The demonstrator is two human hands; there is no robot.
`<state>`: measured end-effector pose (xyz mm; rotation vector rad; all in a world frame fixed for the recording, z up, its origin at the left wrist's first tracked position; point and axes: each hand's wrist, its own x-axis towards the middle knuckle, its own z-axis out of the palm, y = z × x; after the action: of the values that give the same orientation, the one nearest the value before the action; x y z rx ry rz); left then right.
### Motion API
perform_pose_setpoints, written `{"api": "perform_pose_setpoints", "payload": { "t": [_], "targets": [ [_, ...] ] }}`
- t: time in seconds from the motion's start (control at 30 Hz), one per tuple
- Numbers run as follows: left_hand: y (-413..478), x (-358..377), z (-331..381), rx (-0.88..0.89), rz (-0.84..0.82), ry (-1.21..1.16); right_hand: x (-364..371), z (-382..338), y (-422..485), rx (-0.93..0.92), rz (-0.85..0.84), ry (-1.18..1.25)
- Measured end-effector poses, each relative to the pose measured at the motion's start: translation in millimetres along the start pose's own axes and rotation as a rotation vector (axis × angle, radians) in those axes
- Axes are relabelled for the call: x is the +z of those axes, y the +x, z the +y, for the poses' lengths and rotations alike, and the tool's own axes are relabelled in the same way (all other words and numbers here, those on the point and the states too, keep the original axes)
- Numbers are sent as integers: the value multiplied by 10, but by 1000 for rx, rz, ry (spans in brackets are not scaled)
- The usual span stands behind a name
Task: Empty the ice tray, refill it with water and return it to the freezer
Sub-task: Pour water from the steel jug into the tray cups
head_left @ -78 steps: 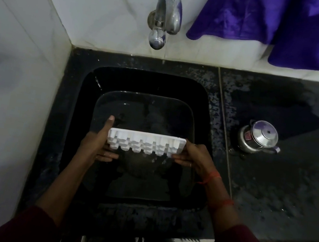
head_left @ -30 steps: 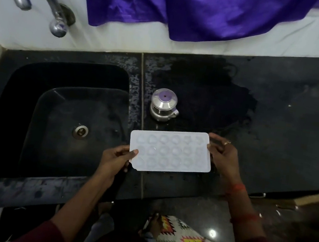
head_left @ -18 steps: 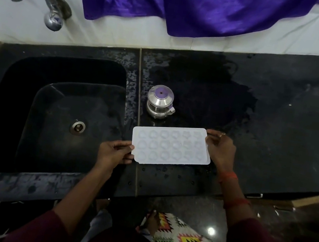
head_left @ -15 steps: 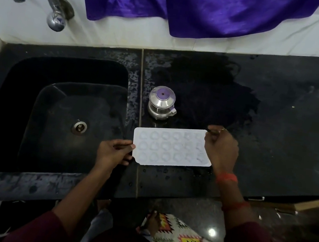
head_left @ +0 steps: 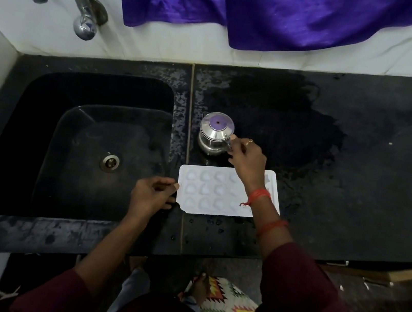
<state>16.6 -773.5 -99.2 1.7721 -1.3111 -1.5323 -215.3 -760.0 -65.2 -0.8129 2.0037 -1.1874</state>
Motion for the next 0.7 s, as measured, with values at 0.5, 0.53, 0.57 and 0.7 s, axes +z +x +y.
{"api": "perform_pose_setpoints", "payload": {
  "t": [0.5, 0.53, 0.57, 0.7],
  "targets": [
    [-49, 61, 107, -70, -80, -78, -98, -11, -21, -13, 13, 151],
    [-48, 70, 121, -64, -82, -71, -130, -9, -27, -20, 21, 155],
    [-49, 78, 134, -57, -84, -64, -167, -8, -37, -27, 27, 162],
    [-4, 111, 184, -64, -88, -71, -342, -26, -65, -58, 53, 204]
  ]
}}
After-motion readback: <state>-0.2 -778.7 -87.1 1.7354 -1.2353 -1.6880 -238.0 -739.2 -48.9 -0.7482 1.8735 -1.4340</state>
